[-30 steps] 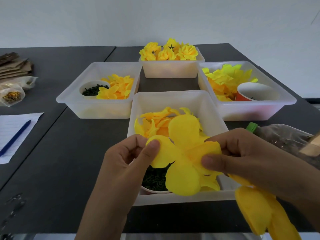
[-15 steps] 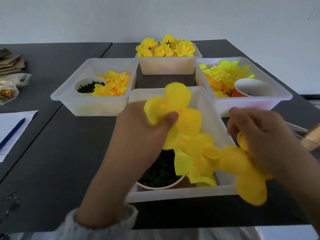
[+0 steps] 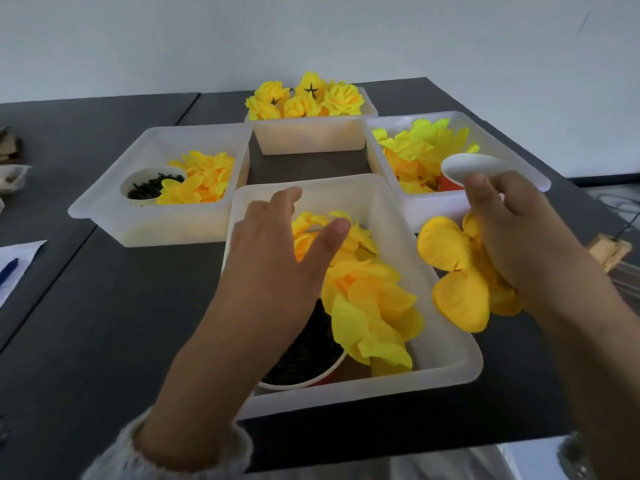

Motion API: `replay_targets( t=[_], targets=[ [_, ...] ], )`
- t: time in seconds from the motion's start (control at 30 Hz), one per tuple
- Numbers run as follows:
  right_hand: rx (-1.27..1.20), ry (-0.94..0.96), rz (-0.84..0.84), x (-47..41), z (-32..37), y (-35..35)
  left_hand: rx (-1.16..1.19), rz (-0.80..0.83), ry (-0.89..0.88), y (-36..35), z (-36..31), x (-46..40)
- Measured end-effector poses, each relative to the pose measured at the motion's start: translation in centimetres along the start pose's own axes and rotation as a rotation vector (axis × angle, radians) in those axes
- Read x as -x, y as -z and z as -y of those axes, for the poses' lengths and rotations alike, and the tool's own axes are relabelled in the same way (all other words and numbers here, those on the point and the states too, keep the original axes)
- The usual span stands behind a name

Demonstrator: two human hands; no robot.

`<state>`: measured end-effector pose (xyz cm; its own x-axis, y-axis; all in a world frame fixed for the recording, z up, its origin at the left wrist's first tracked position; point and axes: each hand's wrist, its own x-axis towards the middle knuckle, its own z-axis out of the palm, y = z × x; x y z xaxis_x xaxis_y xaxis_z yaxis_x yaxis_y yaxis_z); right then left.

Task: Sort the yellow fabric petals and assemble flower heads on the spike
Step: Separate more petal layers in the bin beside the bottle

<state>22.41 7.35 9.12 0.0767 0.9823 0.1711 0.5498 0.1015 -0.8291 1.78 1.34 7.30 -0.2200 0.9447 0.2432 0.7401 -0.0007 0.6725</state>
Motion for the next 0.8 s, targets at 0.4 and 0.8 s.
replay_targets(
  t=[0.4, 0.8],
  targets=[
    [-0.643, -0.043, 0.603, 4.4, 2.0, -2.6, 0.620, -0.092, 0.037, 0.9, -1.7, 3.1],
    [-0.529, 0.069, 1.069, 4.1, -0.3, 0.2, 0.506, 0.375, -0.134, 2.5, -0.7, 3.8]
  ],
)
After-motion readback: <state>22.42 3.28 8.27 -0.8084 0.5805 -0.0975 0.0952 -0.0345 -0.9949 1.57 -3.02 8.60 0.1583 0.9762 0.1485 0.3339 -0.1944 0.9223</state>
